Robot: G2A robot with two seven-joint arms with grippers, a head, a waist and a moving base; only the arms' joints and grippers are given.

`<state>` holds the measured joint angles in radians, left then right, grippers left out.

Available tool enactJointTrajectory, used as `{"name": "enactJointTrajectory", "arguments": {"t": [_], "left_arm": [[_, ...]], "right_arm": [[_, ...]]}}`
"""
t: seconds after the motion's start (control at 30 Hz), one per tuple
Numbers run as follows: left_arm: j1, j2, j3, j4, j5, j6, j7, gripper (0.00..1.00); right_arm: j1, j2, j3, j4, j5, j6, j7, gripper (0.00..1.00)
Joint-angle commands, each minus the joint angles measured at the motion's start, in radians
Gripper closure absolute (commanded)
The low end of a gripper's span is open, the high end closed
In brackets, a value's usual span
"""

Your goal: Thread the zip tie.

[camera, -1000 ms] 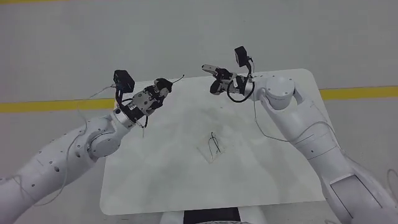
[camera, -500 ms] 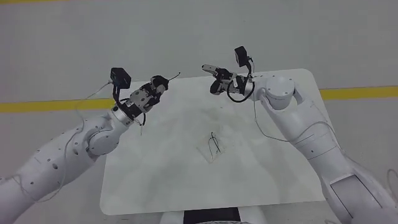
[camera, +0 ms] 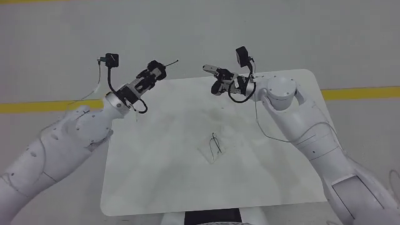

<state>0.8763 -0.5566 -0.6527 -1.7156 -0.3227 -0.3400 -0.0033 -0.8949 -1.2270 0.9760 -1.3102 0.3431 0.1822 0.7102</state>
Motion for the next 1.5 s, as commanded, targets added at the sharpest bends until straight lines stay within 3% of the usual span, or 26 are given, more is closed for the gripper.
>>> {"name": "enactJointTrajectory", "arguments": {"t": [0.0, 0.13, 0.27, 0.4, 0.53, 0.83, 0.93, 1.03, 1.2, 1.47], "left_arm": [[0.033, -0.008, -0.081, 0.012, -0.093, 0.000, -0.119, 1.00], [0.117, -0.038, -0.260, 0.056, -0.238, 0.000, -0.368, 1.00], [0.210, -0.089, -0.449, 0.115, -0.342, 0.000, -0.646, 1.00], [0.295, -0.167, -0.618, 0.174, -0.402, 0.000, -0.878, 1.00], [0.340, -0.246, -0.722, 0.215, -0.409, 0.000, -1.033, 1.00], [0.340, -0.246, -0.722, 0.215, -0.409, 0.000, -1.033, 1.00], [0.356, -0.246, -0.713, 0.225, -0.344, 0.007, -1.009, 1.00], [0.368, -0.248, -0.704, 0.240, -0.364, 0.002, -1.043, 1.00], [0.367, -0.258, -0.684, 0.291, -0.411, 0.000, -1.106, 1.00], [0.339, -0.284, -0.619, 0.371, -0.546, 0.028, -1.134, 1.00]], "right_arm": [[0.000, 0.000, 0.000, 0.000, 0.000, 0.000, 0.000, 0.00], [0.000, 0.000, 0.000, 0.000, 0.000, 0.000, 0.000, 0.00], [0.000, 0.000, 0.000, 0.000, 0.000, 0.000, 0.000, 0.00], [0.000, 0.000, 0.000, 0.000, 0.000, 0.000, 0.000, 0.00], [0.000, 0.000, 0.000, 0.000, 0.000, 0.000, 0.000, 0.00], [0.000, 0.000, 0.000, 0.000, 0.000, 0.000, 0.000, 0.00], [0.000, 0.000, 0.000, 0.000, 0.000, 0.000, 0.000, 0.00], [0.000, 0.000, 0.000, 0.000, 0.000, 0.000, 0.000, 0.00], [0.000, 0.000, 0.000, 0.000, 0.000, 0.000, 0.000, 0.00], [0.000, 0.000, 0.000, 0.000, 0.000, 0.000, 0.000, 0.00]]}}
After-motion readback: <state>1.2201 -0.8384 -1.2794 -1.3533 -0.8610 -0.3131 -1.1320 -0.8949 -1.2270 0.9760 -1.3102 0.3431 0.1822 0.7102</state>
